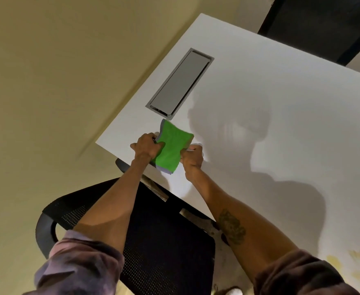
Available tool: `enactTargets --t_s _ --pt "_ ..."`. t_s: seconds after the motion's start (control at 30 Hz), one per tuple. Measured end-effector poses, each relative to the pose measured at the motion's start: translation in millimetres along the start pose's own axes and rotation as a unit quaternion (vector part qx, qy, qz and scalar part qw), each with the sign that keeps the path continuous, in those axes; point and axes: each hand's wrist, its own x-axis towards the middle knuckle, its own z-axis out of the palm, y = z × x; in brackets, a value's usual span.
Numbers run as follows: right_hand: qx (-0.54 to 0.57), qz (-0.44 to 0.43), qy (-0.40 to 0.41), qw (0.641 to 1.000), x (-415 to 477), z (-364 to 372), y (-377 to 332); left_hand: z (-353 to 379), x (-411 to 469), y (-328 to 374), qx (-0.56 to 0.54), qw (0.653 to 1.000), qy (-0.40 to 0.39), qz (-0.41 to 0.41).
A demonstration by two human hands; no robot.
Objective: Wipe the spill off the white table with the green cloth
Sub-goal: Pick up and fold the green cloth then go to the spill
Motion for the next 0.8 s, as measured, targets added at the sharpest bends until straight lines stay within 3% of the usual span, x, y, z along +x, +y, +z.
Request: enactTargets --t_s 0.43,0.8 --pt "0.129 0.014 0.117 0.985 -19.8 -167.8 -17.0 36.8 -84.5 164.7 -0.006 0.973 -0.067 0.219" --pt "0.241 0.008 0.232 0.942 -55.1 -356.9 42.0 156.5 -228.7 279.4 0.035 0.894 -0.168 0.414"
